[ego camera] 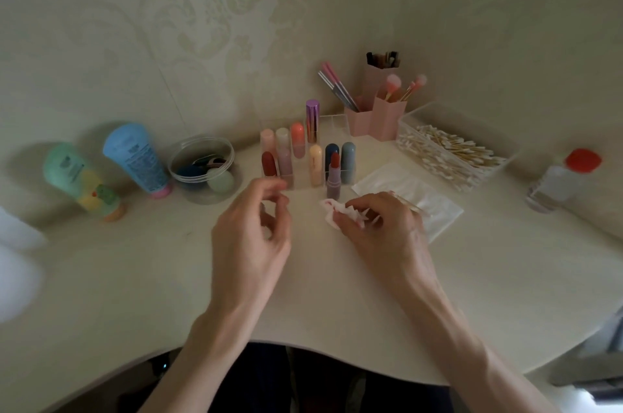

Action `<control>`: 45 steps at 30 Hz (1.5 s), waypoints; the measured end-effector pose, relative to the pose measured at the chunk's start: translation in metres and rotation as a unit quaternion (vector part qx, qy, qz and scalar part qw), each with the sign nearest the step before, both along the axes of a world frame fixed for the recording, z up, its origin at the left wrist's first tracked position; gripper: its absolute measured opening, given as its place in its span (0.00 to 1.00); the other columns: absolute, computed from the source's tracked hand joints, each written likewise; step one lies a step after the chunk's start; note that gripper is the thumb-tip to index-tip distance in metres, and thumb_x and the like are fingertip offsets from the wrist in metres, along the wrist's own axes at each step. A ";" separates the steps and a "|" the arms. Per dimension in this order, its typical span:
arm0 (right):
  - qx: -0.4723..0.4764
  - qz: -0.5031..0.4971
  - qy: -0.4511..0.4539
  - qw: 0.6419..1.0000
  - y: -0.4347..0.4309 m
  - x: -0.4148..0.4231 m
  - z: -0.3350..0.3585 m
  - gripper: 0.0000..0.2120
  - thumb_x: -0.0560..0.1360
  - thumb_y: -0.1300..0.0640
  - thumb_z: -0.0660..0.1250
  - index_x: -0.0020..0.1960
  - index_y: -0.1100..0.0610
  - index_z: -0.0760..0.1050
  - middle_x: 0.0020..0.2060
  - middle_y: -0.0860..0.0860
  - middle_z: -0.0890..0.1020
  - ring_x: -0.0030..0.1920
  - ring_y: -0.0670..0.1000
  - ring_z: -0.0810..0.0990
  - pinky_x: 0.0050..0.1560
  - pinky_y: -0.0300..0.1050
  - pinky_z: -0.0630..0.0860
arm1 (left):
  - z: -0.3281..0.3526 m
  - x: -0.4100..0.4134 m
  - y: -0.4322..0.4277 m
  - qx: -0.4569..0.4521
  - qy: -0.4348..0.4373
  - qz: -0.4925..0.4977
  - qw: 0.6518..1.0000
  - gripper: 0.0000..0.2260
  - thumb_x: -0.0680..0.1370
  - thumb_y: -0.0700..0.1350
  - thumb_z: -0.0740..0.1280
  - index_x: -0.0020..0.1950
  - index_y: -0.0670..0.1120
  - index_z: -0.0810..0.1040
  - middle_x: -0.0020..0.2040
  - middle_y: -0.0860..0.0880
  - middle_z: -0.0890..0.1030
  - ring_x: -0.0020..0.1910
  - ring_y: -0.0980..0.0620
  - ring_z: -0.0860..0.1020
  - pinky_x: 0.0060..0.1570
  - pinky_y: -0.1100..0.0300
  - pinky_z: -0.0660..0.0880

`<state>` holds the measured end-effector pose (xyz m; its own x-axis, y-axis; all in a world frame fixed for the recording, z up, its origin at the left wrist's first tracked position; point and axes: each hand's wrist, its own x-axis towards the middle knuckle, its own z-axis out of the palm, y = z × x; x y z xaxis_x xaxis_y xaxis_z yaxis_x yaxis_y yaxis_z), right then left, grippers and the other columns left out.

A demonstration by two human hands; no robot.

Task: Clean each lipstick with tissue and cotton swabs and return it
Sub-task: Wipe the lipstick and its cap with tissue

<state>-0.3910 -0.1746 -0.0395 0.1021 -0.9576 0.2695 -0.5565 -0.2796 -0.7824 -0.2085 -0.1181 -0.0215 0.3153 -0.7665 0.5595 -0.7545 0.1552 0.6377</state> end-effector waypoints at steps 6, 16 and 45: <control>0.050 0.091 -0.030 0.994 0.007 0.006 0.004 0.15 0.74 0.40 0.77 0.57 0.42 0.80 0.41 0.41 0.82 0.43 0.42 0.79 0.41 0.33 0.72 | -0.007 0.056 0.016 0.017 -0.099 -0.009 0.995 0.10 0.79 0.43 0.72 0.59 0.45 0.83 0.55 0.51 0.80 0.52 0.54 0.78 0.50 0.67 0.70; -0.127 0.154 0.128 0.971 0.003 0.013 -0.022 0.21 0.71 0.35 0.73 0.55 0.49 0.86 0.59 0.45 0.80 0.61 0.49 0.77 0.61 0.44 0.74 | -0.020 0.074 0.000 0.107 -0.109 -0.075 0.985 0.17 0.75 0.50 0.76 0.63 0.50 0.83 0.54 0.60 0.81 0.49 0.58 0.80 0.51 0.65 0.74; -0.045 0.109 -0.216 0.969 0.013 0.017 0.006 0.08 0.79 0.65 0.72 0.54 0.54 0.81 0.41 0.46 0.84 0.40 0.48 0.81 0.40 0.35 0.74 | -0.003 0.042 0.012 0.177 0.436 -0.181 0.863 0.13 0.73 0.43 0.75 0.56 0.42 0.84 0.50 0.43 0.88 0.36 0.48 0.83 0.32 0.66 0.69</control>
